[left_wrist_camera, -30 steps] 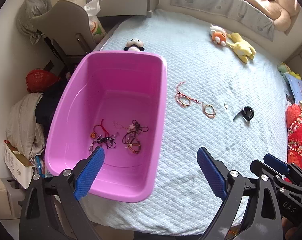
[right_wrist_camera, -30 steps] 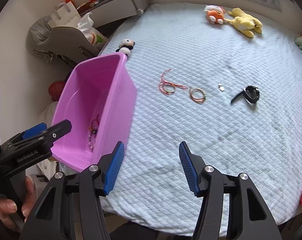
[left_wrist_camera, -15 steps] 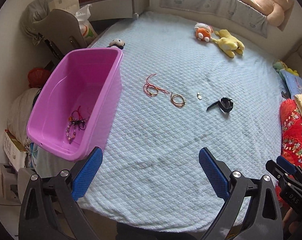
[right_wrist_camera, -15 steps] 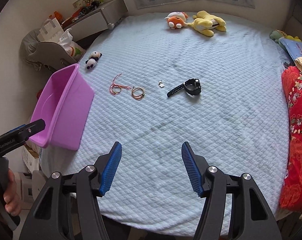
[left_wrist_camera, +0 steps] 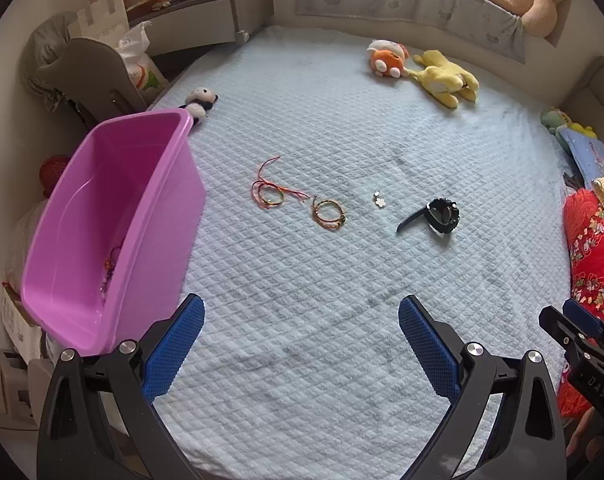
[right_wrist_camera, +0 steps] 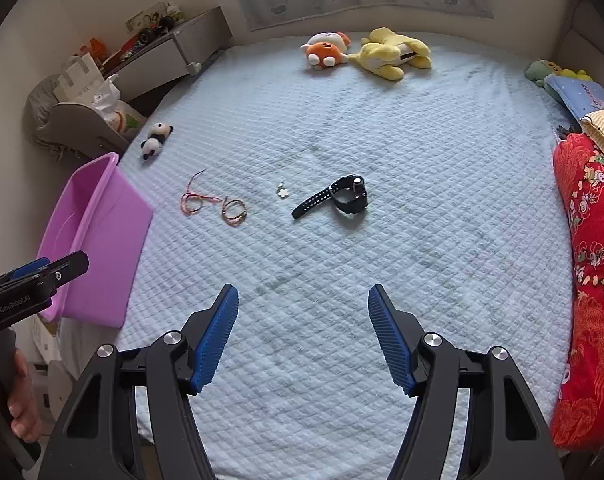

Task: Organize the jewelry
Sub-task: 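Move both open tools back over the braided bracelet and black wristwatch, then grasp the orange braided bracelet with the left tool while the right tool grasps the black wristwatch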

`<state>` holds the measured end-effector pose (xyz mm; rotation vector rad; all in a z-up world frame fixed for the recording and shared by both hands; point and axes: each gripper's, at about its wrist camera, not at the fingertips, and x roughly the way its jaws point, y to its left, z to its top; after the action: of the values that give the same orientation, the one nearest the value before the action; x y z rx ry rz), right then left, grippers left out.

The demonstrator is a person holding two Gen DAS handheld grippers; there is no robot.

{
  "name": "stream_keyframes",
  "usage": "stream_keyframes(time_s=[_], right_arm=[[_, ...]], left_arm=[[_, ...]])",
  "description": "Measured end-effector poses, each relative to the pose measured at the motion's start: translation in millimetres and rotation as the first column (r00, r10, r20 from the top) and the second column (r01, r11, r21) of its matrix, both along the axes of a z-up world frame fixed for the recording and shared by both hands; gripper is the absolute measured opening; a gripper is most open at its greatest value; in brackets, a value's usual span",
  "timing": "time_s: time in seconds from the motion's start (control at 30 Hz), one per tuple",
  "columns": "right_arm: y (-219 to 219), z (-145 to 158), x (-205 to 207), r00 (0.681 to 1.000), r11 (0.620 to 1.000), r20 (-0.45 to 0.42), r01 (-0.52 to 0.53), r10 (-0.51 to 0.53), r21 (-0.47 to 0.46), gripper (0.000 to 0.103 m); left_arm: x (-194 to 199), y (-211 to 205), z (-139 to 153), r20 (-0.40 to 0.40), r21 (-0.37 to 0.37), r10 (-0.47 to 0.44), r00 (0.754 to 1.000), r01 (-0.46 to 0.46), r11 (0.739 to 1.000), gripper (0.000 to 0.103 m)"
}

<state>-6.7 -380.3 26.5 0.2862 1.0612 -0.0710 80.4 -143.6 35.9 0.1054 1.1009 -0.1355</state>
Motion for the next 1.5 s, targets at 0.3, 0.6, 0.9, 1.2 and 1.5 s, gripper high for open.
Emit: stream_keyframes(time_s=[0.3,0.6,0.9,1.2,1.5], right_arm=[[-28.1,-57.1,48.9,0.998,0.997,0.017,0.064,-0.063,-0.046,0.067],[-50.9,-152.4,101.6,0.997,0.994,0.073,-0.016,0.024,-0.112,0.067],[-55.9,-205.6,149.8,0.992,0.992,0.109,-0.051,0.063,-0.116,0.067],[-53.6,-228.4,170.1,0.991,0.986,0.122,-0.040,0.060,-0.161,0.067],[-56.9,-242.0,189.4,0.991,0.990,0.123,-0.031,0.048,-0.140,0.067]], left_arm=[[58.3,-26.8,-72.2,0.051,-0.036,-0.016,0.999,0.018,0.999,0.096],[89.8,-51.7,-171.2,0.050,-0.049,0.025,0.998,-0.023,0.999,0.096],[121.3,-69.8,-221.2,0.086,-0.023,0.048,0.995,-0.046,0.999,0.096],[143.4,-71.0,-248.1,0.101,-0.029,0.067,0.993,-0.065,0.997,0.096],[159.2,-74.5,-260.5,0.102,-0.032,0.068,0.992,-0.065,0.997,0.096]])
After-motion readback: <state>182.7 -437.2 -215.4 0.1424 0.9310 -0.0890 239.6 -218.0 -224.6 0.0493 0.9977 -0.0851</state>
